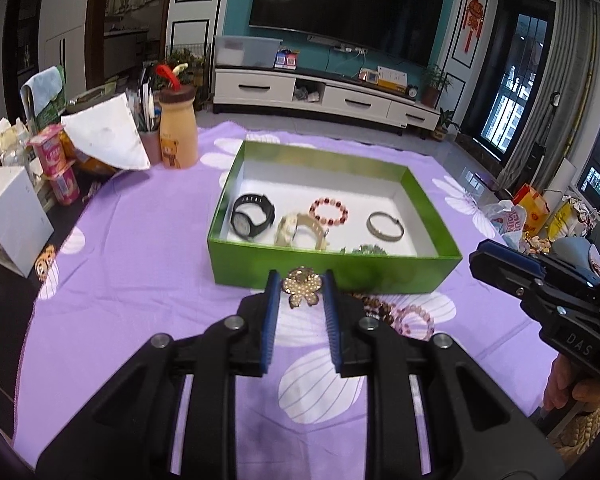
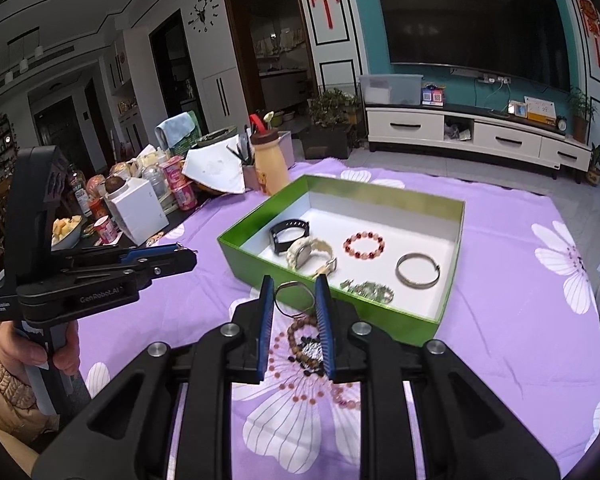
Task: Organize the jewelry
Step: 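Carry the gold brooch and silver ring into the green box, then open the left tool to release the brooch while the right tool releases the silver ring, then withdraw both tools from the box toward the two bead bracelets, then grasp the brown wooden bead bracelet with the left tool while the right tool grasps the pink bead bracelet, then carry the brown and pink bead bracelets over the green box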
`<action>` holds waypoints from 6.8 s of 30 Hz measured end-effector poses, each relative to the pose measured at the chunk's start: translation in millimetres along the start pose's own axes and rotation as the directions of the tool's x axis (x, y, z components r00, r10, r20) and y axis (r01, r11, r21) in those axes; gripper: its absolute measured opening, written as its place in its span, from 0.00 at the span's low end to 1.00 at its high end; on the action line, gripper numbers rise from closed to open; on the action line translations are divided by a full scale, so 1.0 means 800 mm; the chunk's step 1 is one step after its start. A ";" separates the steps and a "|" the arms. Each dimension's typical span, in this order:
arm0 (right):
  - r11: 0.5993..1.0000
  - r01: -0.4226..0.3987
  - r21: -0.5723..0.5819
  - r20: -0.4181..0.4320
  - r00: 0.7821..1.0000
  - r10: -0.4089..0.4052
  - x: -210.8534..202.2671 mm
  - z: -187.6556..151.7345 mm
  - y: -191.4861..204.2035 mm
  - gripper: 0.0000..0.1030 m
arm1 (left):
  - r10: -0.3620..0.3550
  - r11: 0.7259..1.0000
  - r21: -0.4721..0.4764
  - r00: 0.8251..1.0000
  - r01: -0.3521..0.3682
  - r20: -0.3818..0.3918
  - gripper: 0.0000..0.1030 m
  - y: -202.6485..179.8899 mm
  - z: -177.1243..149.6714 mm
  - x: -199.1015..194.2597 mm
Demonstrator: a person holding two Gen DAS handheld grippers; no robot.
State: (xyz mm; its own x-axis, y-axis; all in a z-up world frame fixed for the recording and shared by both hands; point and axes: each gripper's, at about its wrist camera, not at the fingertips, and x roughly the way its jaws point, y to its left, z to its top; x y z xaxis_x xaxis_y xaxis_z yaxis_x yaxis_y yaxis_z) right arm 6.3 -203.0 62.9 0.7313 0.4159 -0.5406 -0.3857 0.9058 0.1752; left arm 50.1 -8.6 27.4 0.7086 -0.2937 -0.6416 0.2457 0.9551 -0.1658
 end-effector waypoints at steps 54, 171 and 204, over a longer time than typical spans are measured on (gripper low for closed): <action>0.974 0.022 0.227 -0.107 0.994 0.003 0.113 0.065 -0.111 0.20 | -0.118 0.992 -0.059 0.989 0.113 -0.085 0.21 0.009 0.141 0.151; 0.903 -0.082 0.422 -0.021 0.995 0.100 0.002 -0.101 -0.153 0.07 | -0.041 0.958 0.253 0.940 0.133 -0.340 0.29 -0.118 -0.056 0.180; 0.921 -0.108 0.374 0.016 0.994 0.110 -0.020 -0.076 -0.117 0.07 | -0.204 0.979 -0.035 0.974 0.202 -0.097 0.10 -0.047 -0.005 0.037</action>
State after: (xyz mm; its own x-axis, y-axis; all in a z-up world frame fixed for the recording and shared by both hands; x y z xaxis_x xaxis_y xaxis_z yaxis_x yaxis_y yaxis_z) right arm -3.6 -299.2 5.2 0.6930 0.5143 -0.5051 -0.2235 0.8194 0.5278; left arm 59.1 -53.0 11.6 0.5759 -0.4772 -0.6638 0.3600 0.8770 -0.3182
